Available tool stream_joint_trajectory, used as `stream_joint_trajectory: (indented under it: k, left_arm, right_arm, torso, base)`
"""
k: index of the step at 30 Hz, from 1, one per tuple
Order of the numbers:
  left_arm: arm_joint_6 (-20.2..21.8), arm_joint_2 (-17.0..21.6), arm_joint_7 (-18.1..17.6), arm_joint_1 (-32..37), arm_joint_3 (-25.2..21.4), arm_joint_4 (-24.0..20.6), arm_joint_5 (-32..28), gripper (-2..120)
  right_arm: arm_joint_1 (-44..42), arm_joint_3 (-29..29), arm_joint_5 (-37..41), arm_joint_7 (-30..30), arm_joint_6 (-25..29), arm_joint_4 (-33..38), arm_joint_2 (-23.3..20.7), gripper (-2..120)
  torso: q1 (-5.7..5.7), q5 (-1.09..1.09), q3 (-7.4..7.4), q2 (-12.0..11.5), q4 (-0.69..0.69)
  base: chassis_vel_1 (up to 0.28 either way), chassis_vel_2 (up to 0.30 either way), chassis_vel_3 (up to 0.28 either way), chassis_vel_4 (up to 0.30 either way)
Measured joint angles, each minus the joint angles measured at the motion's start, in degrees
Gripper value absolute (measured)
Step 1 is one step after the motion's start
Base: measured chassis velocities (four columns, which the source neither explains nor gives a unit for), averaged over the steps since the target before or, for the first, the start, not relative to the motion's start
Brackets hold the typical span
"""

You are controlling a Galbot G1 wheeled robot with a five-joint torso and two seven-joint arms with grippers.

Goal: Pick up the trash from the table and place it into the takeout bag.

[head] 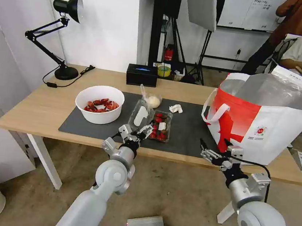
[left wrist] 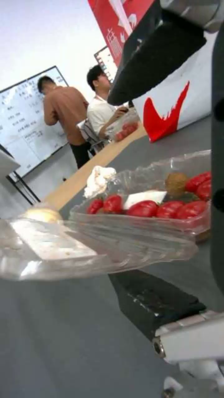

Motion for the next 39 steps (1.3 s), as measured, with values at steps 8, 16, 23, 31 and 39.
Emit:
stream_joint_trajectory:
  k: [8, 16, 23, 31, 39]
  left_arm:
    - [-0.3, 0.2, 2.4, 0.3, 0.1, -0.2, 3.0, 100]
    - [-1.6, 0.6, 5.8, -0.2, 0.6, -0.4, 4.6, 100]
    - [-2.6, 0.6, 7.7, -1.1, 1.6, 0.7, 4.6, 100]
    - [-3.2, 1.1, 10.2, -1.9, 2.7, 1.4, 4.7, 100]
    - [-3.3, 2.0, 12.6, -1.9, 3.5, 1.1, 5.0, 100]
  right_arm:
    - [4.6, -4.2, 5.2, 1.4, -0.3, -3.2, 0.9, 99]
    - [9.5, -7.1, 13.3, 2.6, -0.3, -6.7, 3.4, 98]
    - [11.5, -7.1, 21.8, 4.1, -0.3, -7.8, 5.7, 98]
    - [13.1, -5.2, 32.8, 6.6, -0.5, -9.0, 7.3, 98]
    - [14.8, -3.6, 42.7, 9.0, -1.1, -9.8, 8.3, 98]
  torso:
    - [0.00, 0.00, 0.00, 0.0, 0.00]
    - [-0.01, 0.00, 0.00, 0.0, 0.00]
    - [-0.01, 0.00, 0.00, 0.0, 0.00]
    - [-0.01, 0.00, 0.00, 0.0, 0.00]
    - [-0.01, 0.00, 0.00, 0.0, 0.00]
  base:
    - [0.000, 0.000, 0.000, 0.000]
    - [0.000, 0.000, 0.000, 0.000]
    - [0.000, 0.000, 0.000, 0.000]
    - [0.000, 0.000, 0.000, 0.000]
    - [0.000, 0.000, 0.000, 0.000]
